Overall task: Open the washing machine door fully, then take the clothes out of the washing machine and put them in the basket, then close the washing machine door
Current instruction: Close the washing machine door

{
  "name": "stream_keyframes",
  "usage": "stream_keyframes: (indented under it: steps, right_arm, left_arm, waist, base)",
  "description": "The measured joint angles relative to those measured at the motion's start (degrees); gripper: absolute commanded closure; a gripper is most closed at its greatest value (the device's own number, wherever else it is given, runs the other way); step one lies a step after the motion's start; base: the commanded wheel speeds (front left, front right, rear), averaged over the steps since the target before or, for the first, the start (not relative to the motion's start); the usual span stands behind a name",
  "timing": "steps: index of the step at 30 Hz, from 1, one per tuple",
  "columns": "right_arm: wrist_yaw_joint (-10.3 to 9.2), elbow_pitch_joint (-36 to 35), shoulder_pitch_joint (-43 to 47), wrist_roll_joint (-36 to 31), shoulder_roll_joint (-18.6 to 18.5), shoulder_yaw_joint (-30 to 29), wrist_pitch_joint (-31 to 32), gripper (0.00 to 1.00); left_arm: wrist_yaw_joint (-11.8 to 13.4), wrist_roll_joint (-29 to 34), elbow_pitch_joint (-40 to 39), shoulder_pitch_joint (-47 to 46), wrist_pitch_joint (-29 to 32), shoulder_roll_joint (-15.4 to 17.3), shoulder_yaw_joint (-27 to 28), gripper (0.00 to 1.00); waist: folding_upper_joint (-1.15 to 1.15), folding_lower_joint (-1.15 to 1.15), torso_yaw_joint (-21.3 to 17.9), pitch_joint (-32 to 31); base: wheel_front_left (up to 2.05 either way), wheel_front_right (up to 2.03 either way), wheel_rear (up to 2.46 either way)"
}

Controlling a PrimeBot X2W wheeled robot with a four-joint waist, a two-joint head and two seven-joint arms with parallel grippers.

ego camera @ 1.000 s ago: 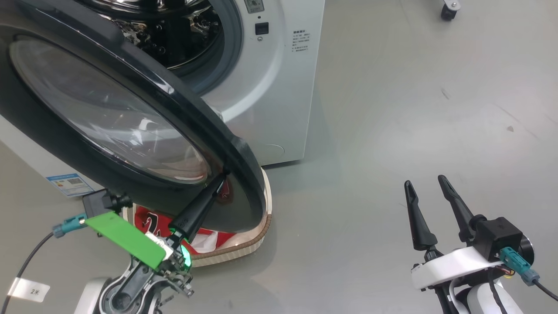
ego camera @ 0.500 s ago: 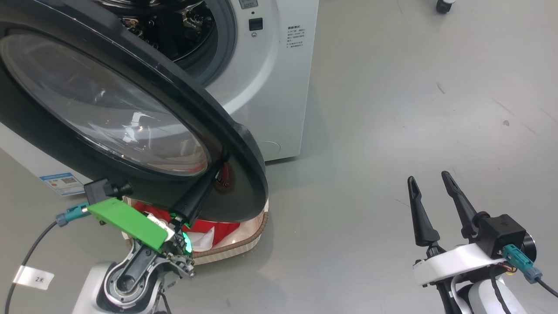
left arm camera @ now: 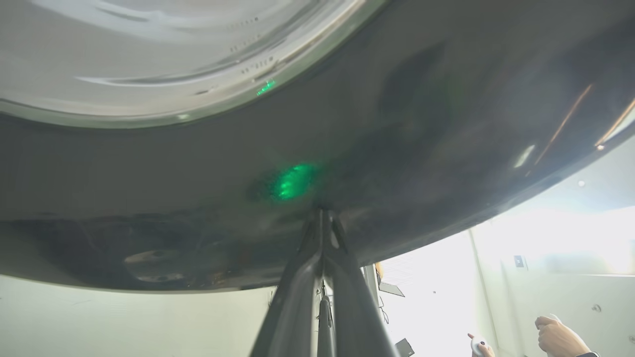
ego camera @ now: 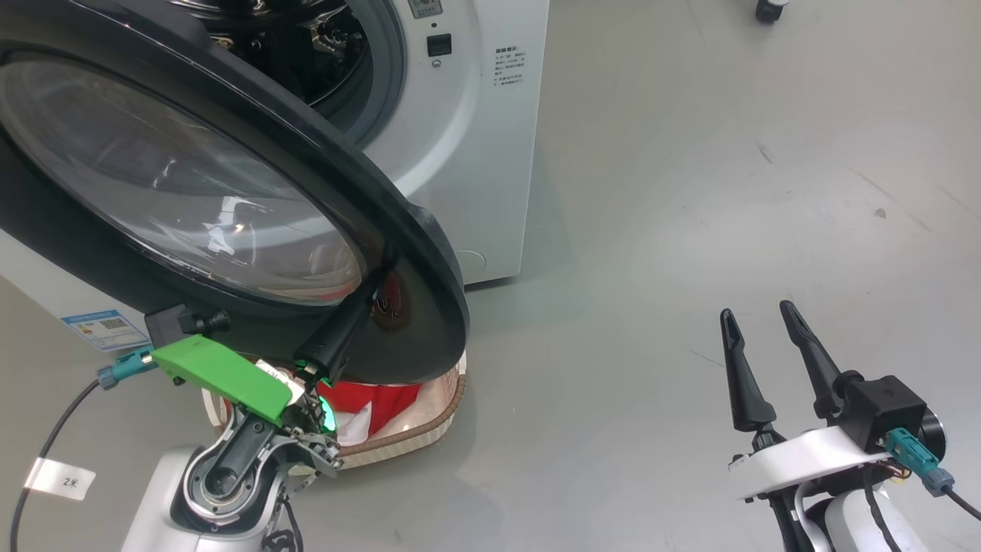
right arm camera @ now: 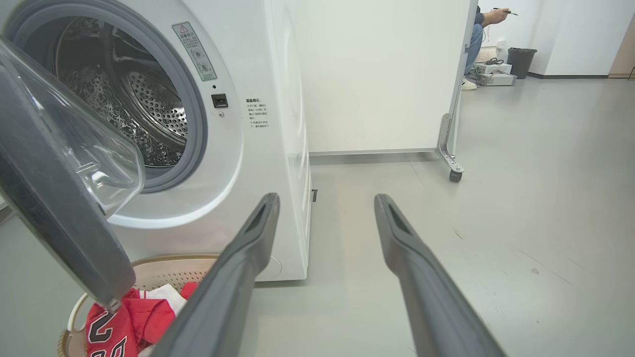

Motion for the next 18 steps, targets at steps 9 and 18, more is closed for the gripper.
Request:
stream_keyframes:
  steps: [9,18]
  right_arm:
    - [-0.04,0.5,0.0,0.1,-0.5,-1.2,-0.2,0.0]
    - [-0.54,0.9,0.7,0.1,-1.3,-2.1,-0.6,0.0]
  left_arm:
    - [0.0,0.0,-1.8,1.4,-2.8,-0.3,4.1,1.0]
    - [0.0,7.0,-4.1,6.2,-9.1,1.8,8.8,0.0]
  waist:
    - [0.0,0.0,1.6,-0.8]
    - [0.0,0.0,4.8,-2.6]
  base:
    - [0.0,0.0,0.0]
    - [0.0,0.0,0.0]
